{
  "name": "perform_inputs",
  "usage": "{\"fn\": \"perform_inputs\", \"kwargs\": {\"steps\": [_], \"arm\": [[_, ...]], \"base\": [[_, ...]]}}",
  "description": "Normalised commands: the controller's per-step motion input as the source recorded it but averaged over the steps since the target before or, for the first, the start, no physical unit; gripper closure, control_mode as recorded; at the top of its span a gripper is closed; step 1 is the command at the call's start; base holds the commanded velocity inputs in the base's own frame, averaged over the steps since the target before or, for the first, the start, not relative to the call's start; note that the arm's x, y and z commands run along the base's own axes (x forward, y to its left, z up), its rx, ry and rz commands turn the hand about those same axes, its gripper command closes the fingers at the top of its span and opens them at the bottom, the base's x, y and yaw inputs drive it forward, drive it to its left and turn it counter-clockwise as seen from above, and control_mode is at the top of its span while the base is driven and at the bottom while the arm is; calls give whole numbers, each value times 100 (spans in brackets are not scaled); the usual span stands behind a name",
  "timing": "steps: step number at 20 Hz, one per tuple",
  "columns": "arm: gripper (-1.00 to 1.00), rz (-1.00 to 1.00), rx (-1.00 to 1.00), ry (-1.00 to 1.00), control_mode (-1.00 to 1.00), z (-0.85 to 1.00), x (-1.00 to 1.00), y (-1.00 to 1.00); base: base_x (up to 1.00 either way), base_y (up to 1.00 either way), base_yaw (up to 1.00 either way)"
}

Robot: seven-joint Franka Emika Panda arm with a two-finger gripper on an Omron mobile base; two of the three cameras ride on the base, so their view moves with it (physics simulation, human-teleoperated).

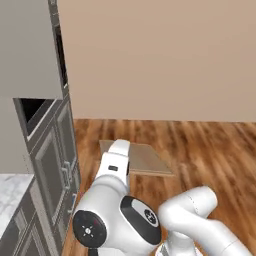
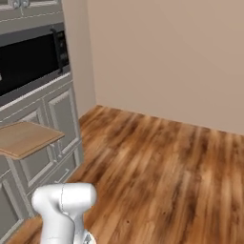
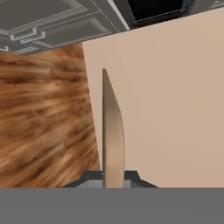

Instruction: Move the cutting board and knife to the sink. Then move spray from the cabinet to the counter.

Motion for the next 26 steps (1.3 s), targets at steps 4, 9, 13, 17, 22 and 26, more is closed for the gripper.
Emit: {"fn": "perform_inputs", "kwargs": {"steps": [4, 9, 13, 17, 22, 26], "arm": [[100, 0, 0, 0, 100, 0, 0, 0], [100, 0, 0, 0, 100, 0, 0, 0], [100, 0, 0, 0, 100, 0, 0, 0], [100, 0, 0, 0, 100, 0, 0, 0], [100, 0, 0, 0, 100, 0, 0, 0], [100, 0, 0, 0, 100, 0, 0, 0]], "base": [[-7, -84, -3], [0, -73, -17], [7, -54, -37], [8, -22, -66], [7, -10, -75], [11, -6, -74]]}}
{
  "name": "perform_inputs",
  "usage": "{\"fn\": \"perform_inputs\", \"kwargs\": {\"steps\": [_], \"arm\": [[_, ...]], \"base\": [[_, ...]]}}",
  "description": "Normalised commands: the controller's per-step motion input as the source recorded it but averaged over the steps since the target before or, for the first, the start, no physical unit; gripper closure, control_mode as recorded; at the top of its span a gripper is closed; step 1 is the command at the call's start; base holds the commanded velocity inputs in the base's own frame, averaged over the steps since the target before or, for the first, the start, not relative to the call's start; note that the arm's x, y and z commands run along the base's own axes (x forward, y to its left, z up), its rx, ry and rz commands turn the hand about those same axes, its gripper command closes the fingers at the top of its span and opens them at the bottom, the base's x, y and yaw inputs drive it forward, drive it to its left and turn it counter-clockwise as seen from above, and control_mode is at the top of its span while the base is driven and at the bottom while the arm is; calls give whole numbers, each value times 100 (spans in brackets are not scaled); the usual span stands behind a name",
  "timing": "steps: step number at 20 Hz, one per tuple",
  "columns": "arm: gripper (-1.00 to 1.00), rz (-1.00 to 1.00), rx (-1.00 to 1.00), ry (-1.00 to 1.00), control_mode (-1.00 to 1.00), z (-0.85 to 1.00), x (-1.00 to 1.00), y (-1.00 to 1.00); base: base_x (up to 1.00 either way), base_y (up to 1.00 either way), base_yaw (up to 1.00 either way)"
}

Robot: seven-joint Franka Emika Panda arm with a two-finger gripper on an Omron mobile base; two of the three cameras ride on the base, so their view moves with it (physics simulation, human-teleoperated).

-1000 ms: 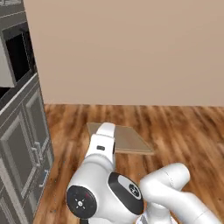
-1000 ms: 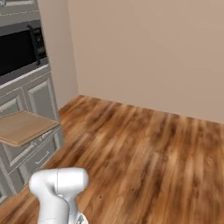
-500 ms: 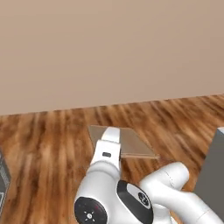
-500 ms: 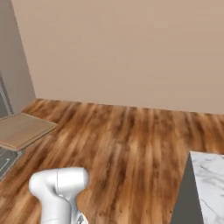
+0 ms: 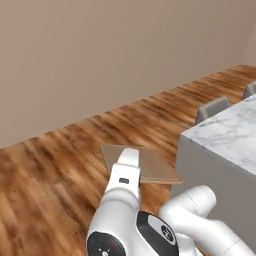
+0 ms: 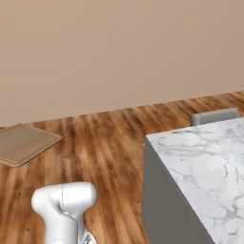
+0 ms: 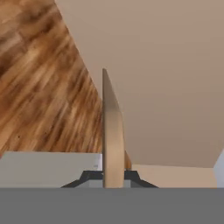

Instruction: Move the cutting board and knife to the sink. Then move spray from the cabinet to the counter.

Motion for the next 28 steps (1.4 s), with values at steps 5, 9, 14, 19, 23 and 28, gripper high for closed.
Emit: {"fn": "perform_inputs", "kwargs": {"steps": [5, 9, 14, 19, 23, 28], "arm": [[100, 0, 0, 0, 100, 0, 0, 0], [100, 0, 0, 0, 100, 0, 0, 0], [100, 0, 0, 0, 100, 0, 0, 0], [100, 0, 0, 0, 100, 0, 0, 0], [100, 0, 0, 0, 100, 0, 0, 0], [100, 0, 0, 0, 100, 0, 0, 0]], "base": [[24, -2, -64], [24, -1, -63], [22, -11, -58], [13, -30, -53], [14, -44, -42], [9, -63, -27]]}}
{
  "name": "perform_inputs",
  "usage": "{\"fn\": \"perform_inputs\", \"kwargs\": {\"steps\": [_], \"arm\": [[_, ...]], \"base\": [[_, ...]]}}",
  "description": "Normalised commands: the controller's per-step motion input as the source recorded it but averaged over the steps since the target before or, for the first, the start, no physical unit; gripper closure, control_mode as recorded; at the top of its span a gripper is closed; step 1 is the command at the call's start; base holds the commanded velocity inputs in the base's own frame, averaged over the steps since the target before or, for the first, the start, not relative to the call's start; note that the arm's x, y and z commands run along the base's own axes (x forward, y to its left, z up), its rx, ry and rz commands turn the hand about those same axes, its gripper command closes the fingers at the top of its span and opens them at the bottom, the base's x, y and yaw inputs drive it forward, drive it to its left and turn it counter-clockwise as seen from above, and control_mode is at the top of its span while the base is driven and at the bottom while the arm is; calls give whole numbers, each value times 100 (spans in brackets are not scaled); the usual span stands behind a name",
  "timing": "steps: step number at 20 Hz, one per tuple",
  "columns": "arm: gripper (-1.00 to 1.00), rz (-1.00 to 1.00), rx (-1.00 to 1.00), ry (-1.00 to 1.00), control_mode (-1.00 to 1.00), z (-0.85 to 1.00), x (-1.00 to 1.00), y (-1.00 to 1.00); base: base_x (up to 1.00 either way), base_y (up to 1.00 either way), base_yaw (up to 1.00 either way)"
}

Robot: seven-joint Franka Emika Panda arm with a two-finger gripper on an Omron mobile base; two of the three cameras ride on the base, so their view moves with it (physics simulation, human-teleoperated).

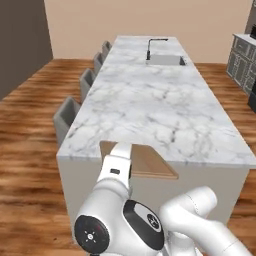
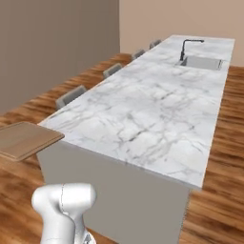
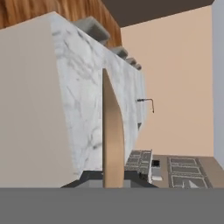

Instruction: Move the cutting board and knife to the sink. Then move spray from the cabinet to the counter.

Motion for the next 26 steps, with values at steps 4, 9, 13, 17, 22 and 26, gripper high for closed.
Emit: {"fn": "perform_inputs", "kwargs": {"steps": [4, 9, 13, 17, 22, 26], "arm": [[100, 0, 0, 0, 100, 0, 0, 0], [100, 0, 0, 0, 100, 0, 0, 0], [100, 0, 0, 0, 100, 0, 0, 0], [100, 0, 0, 0, 100, 0, 0, 0], [100, 0, 0, 0, 100, 0, 0, 0], [100, 0, 0, 0, 100, 0, 0, 0]], "base": [[0, -75, -18], [0, -77, -14], [1, -77, -13], [5, -78, -9], [13, -78, -2], [20, -78, 0]]}}
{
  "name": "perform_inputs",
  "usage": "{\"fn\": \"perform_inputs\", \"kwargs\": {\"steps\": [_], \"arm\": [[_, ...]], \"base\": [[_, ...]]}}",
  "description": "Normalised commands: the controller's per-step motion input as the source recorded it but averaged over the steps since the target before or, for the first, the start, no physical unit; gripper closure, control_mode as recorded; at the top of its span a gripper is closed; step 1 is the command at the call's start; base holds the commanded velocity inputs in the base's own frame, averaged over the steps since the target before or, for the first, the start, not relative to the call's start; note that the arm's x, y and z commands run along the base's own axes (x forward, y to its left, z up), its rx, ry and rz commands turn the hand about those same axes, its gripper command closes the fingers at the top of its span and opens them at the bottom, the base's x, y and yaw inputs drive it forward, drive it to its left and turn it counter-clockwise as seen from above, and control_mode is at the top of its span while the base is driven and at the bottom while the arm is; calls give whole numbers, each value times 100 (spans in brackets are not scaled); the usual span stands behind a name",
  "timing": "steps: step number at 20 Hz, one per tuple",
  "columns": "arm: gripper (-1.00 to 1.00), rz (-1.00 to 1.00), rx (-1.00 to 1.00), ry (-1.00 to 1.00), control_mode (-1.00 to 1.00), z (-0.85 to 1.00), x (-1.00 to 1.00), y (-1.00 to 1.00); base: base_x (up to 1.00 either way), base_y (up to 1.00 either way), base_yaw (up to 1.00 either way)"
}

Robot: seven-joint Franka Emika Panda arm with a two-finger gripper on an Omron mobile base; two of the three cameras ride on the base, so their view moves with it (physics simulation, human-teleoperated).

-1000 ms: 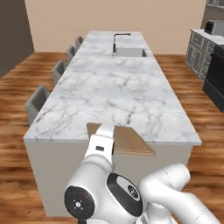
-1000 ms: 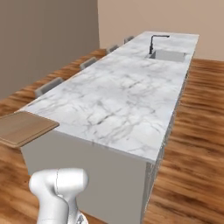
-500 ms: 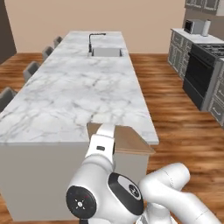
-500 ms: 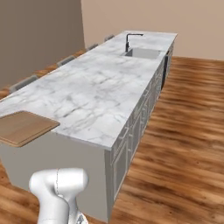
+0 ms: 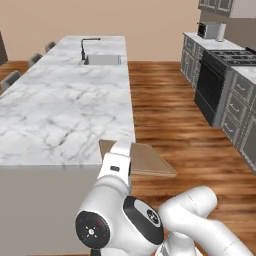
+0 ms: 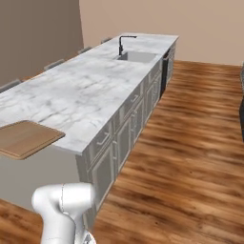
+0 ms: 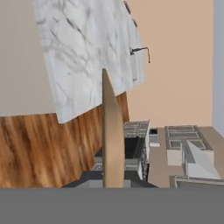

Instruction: Move the cutting board and knife to the sink. Then move spray from the cabinet to the counter.

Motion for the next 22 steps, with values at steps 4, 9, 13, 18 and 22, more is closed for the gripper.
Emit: {"fn": "perform_inputs", "kwargs": {"steps": [4, 9, 13, 18, 22], "arm": [[100, 0, 0, 0, 100, 0, 0, 0], [100, 0, 0, 0, 100, 0, 0, 0], [100, 0, 0, 0, 100, 0, 0, 0], [100, 0, 0, 0, 100, 0, 0, 0], [100, 0, 0, 0, 100, 0, 0, 0]], "base": [[29, -75, 0], [30, -75, 0], [33, -72, 0], [66, -46, 7], [76, -32, 16]]}}
